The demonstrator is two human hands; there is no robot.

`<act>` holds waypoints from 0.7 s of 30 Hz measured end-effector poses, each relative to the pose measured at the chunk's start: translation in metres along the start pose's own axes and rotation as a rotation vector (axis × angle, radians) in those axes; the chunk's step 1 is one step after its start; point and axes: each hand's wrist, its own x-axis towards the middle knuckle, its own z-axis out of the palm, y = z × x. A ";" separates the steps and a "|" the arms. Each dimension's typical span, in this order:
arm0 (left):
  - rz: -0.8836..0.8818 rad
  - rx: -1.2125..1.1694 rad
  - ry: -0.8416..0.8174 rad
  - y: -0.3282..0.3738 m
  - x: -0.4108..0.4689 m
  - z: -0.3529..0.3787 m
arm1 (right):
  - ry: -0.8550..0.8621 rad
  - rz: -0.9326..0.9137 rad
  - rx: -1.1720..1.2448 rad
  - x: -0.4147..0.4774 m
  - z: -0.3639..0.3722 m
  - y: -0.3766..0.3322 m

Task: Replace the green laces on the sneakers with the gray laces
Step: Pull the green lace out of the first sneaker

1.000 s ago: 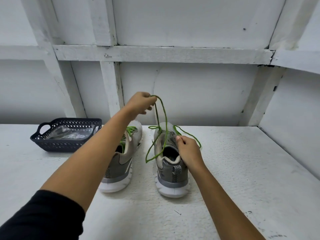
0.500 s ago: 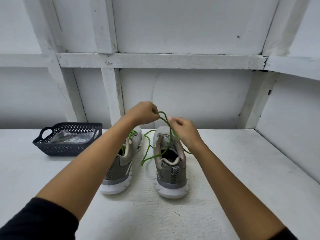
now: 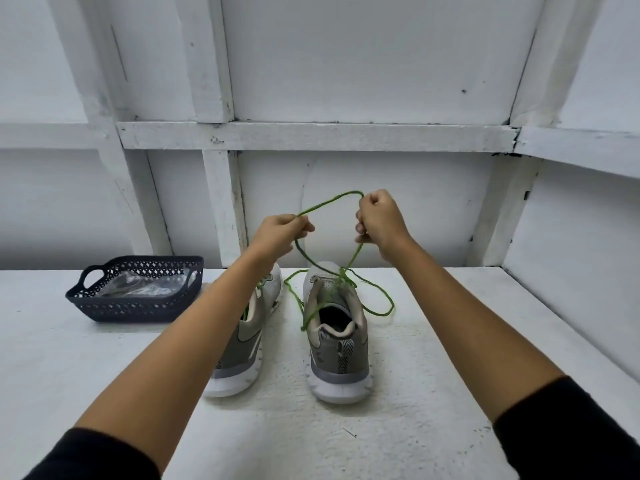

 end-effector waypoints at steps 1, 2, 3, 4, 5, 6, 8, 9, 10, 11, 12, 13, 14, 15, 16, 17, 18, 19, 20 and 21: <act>-0.039 -0.146 -0.034 0.000 -0.001 0.000 | 0.020 -0.012 0.000 0.006 -0.003 -0.006; -0.068 -0.273 -0.073 0.000 -0.003 0.001 | 0.038 -0.017 0.011 0.013 -0.006 -0.012; -0.090 -0.360 -0.106 -0.001 -0.004 0.002 | 0.059 -0.018 0.027 0.019 -0.008 -0.018; -0.105 -0.396 -0.131 -0.001 -0.006 0.003 | 0.085 -0.016 0.050 0.025 -0.011 -0.022; -0.118 -0.397 -0.150 -0.002 -0.008 0.004 | 0.119 -0.017 0.069 0.030 -0.013 -0.025; -0.123 -0.381 -0.166 -0.002 -0.010 0.004 | 0.148 -0.015 0.062 0.034 -0.016 -0.026; -0.118 -0.358 -0.195 -0.001 -0.014 0.003 | 0.151 -0.020 -0.122 0.039 -0.019 -0.024; -0.112 -0.360 -0.212 0.001 -0.015 0.001 | 0.107 -0.018 -0.315 0.039 -0.019 -0.020; -0.103 -0.360 -0.234 0.004 -0.016 0.001 | 0.047 -0.027 -0.523 0.037 -0.019 -0.016; -0.093 -0.353 -0.258 0.007 -0.018 0.001 | -0.027 -0.057 -0.677 0.033 -0.017 -0.013; -0.084 -0.337 -0.285 0.011 -0.019 0.001 | -0.118 -0.110 -0.749 0.028 -0.014 -0.012; -0.075 -0.313 -0.312 0.015 -0.020 0.002 | -0.217 -0.172 -0.741 0.021 -0.010 -0.012; -0.065 -0.288 -0.336 0.019 -0.021 0.003 | -0.312 -0.210 -0.680 0.015 -0.008 -0.014; -0.056 -0.269 -0.353 0.021 -0.022 0.004 | -0.402 -0.225 -0.603 0.010 -0.006 -0.016; -0.050 -0.259 -0.363 0.023 -0.023 0.004 | -0.475 -0.218 -0.524 0.006 -0.005 -0.018; -0.046 -0.258 -0.368 0.024 -0.023 0.004 | -0.522 -0.207 -0.454 0.003 -0.005 -0.020; -0.044 -0.265 -0.370 0.024 -0.023 0.004 | -0.546 -0.203 -0.414 0.000 -0.007 -0.022; -0.045 -0.277 -0.373 0.023 -0.023 0.003 | -0.563 -0.204 -0.386 -0.005 -0.010 -0.025; -0.051 -0.292 -0.375 0.022 -0.023 0.002 | -0.576 -0.199 -0.367 -0.008 -0.013 -0.027; -0.062 -0.311 -0.376 0.021 -0.024 0.001 | -0.573 -0.187 -0.333 -0.010 -0.014 -0.029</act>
